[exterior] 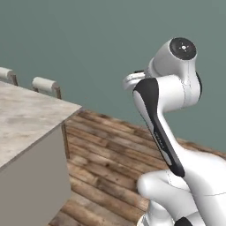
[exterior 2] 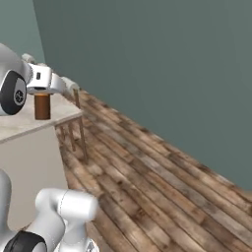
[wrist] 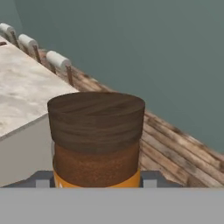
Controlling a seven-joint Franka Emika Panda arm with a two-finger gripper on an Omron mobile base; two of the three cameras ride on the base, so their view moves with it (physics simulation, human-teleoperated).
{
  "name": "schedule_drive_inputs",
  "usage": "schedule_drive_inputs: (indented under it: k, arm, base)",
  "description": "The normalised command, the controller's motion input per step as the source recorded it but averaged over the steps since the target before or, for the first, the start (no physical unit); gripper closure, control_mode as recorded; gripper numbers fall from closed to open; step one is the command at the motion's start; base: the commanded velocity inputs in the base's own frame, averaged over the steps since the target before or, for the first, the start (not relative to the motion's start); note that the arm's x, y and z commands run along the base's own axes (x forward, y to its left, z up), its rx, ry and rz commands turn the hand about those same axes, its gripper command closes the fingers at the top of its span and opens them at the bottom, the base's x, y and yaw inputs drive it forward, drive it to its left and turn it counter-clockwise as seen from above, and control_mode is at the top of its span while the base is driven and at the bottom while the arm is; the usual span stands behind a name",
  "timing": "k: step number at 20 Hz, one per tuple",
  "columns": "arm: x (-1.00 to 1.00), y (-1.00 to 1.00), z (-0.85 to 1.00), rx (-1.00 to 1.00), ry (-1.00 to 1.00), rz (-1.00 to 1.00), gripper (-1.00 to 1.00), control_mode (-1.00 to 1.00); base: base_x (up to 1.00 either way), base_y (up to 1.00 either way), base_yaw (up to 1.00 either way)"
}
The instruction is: Take the cinnamon bottle from the cabinet and place it on the dining table, next to the plate with the cupcake. Then take the chocolate from the dining counter and place it on the cupcake plate.
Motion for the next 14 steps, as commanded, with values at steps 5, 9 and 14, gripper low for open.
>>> schedule_drive_inputs:
  k: [5, 9, 14]
  arm:
    - [0.0, 0.0, 0.0, 0.0, 0.0, 0.0, 1.0, 1.0]
    - [0.0, 0.0, 0.0, 0.0, 0.0, 0.0, 1.0, 1.0]
    - [0.0, 0.0, 0.0, 0.0, 0.0, 0.0, 1.0, 1.0]
  base:
    - [1.0, -0.26, 0.1]
    - [1.0, -0.37, 0.2]
    - [1.0, -0.41, 0.31]
